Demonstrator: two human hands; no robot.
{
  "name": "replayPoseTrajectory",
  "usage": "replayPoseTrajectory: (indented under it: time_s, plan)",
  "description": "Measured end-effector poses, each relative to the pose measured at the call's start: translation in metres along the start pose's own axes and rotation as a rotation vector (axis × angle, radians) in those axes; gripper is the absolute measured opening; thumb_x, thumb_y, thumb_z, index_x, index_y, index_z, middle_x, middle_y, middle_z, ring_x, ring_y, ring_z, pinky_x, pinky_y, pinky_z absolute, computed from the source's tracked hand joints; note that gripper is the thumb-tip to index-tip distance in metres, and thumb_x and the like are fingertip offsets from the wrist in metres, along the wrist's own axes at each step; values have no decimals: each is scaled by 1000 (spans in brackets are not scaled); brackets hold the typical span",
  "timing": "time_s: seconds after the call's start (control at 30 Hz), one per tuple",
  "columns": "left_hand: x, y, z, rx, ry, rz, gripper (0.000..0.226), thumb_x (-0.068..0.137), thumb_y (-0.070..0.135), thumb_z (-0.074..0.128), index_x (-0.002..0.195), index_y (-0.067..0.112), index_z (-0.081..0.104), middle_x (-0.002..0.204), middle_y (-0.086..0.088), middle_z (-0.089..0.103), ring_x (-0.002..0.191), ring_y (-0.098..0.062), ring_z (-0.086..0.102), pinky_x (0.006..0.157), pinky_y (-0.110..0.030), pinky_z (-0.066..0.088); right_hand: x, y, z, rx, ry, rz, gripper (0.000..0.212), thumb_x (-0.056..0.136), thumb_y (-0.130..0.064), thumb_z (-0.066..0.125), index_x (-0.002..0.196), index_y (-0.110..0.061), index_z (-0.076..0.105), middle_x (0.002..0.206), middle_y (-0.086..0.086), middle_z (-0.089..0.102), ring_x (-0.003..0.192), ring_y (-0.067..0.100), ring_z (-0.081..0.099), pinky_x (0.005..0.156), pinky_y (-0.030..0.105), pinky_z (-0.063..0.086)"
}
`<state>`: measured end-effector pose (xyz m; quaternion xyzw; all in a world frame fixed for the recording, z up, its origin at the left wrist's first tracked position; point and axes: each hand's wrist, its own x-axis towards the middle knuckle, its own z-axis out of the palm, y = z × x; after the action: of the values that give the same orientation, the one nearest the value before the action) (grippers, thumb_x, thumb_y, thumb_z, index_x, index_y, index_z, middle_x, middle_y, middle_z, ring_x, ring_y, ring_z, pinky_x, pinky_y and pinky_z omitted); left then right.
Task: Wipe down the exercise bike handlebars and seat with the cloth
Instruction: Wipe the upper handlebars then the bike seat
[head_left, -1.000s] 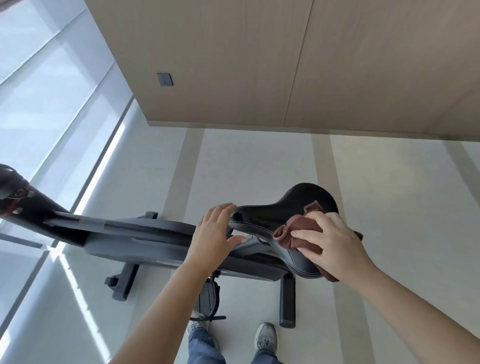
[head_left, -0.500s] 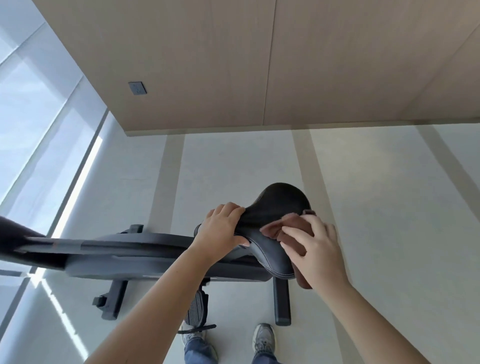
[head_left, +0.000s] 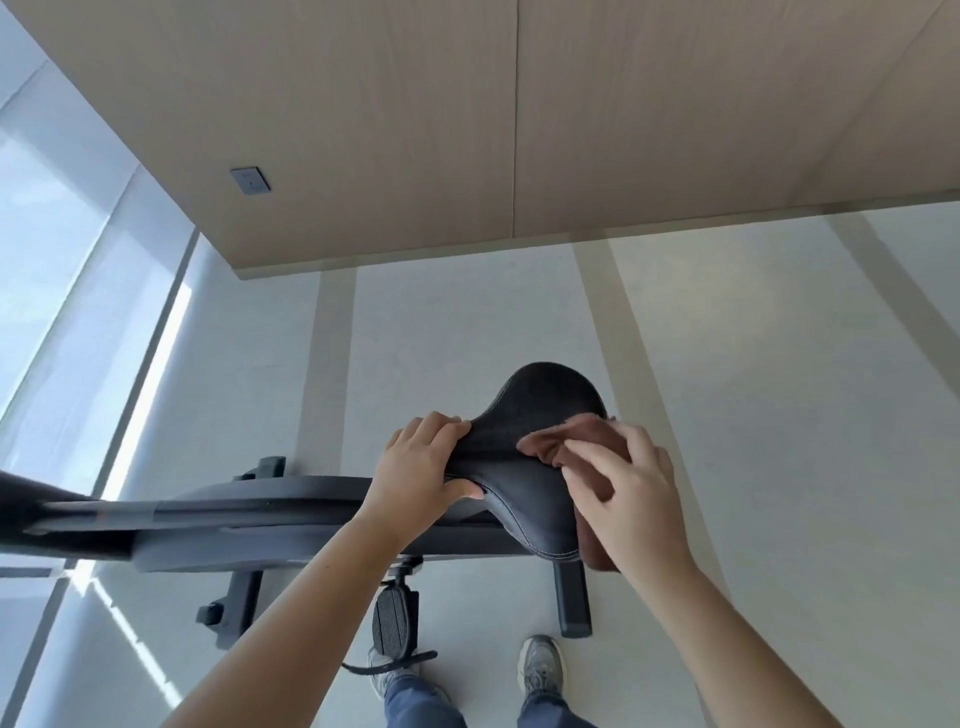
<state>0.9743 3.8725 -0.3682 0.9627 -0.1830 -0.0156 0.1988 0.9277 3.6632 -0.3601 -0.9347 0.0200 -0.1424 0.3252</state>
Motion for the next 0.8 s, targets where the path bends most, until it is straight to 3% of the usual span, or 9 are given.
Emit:
replayPoseTrajectory:
  time_s: [0.1, 0.27, 0.33, 0.47, 0.6, 0.8]
  plan:
    - [1, 0, -1, -3, 8, -3, 69, 60, 36, 80, 117, 4, 56, 110, -12, 60, 100, -33, 54, 87, -43, 42, 10, 2, 5, -45, 43, 40, 21, 74, -20, 73, 94, -25, 71, 107, 5, 59, 89, 34, 51, 71, 29, 44]
    - [2, -2, 0, -52, 2, -27, 67, 60, 36, 80, 116, 7, 57, 106, -9, 60, 99, -30, 54, 87, -40, 40, 80, 5, 15, -46, -83, 255, 28, 86, -32, 58, 113, -28, 63, 117, 7, 50, 106, 34, 45, 89, 32, 37]
    - [2, -4, 0, -92, 7, -39, 68, 57, 36, 82, 115, 9, 58, 104, -7, 60, 98, -28, 54, 86, -37, 39, 69, 2, 14, -89, -58, 284, 29, 85, -34, 58, 114, -30, 62, 117, 7, 49, 102, 33, 46, 84, 35, 41]
    - [4, -7, 1, -142, 5, -41, 68, 54, 36, 84, 113, 11, 59, 102, -4, 61, 95, -27, 54, 85, -32, 36, -14, -30, 21, -190, 186, 360, 24, 77, -24, 68, 101, -27, 67, 108, 7, 56, 85, 33, 48, 59, 28, 39]
    - [3, -12, 1, -187, -4, -34, 67, 57, 39, 82, 115, 15, 58, 105, -1, 60, 99, -22, 51, 86, -28, 36, -49, -64, 45, -271, 371, 524, 20, 77, -16, 71, 97, -18, 70, 111, 20, 59, 84, 40, 50, 60, 38, 49]
    - [8, -29, 2, -220, -53, 71, 61, 66, 36, 76, 120, 20, 54, 112, 5, 57, 104, -15, 48, 85, -23, 35, 24, -60, 42, -509, 247, 574, 19, 89, -28, 54, 98, -16, 65, 104, 16, 53, 84, 35, 47, 62, 36, 40]
